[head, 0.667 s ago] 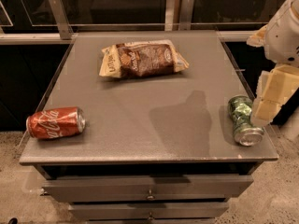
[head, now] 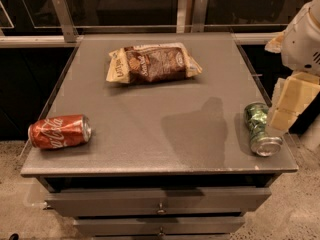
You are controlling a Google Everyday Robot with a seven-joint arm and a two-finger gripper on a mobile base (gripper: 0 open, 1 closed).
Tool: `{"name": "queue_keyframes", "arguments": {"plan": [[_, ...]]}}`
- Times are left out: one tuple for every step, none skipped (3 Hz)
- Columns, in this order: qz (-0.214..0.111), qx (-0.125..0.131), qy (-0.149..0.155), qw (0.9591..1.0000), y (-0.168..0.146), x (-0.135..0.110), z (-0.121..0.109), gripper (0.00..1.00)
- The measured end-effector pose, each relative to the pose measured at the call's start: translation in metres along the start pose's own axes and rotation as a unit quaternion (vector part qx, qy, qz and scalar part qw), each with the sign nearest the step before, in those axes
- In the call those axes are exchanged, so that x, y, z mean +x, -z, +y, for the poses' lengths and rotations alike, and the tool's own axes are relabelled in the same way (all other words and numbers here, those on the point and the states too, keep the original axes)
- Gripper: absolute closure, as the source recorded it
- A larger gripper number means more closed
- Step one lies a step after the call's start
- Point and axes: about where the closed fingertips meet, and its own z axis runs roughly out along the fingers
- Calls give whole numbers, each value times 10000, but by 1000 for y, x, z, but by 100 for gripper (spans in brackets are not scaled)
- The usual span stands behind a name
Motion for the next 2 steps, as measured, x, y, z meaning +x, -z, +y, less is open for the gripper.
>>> {"name": "queue_keyframes", "arguments": {"plan": [[108,-19,-398,9991,-27,10,-1,0],[338,31,-819,9961,-67,25,-4,0]]}}
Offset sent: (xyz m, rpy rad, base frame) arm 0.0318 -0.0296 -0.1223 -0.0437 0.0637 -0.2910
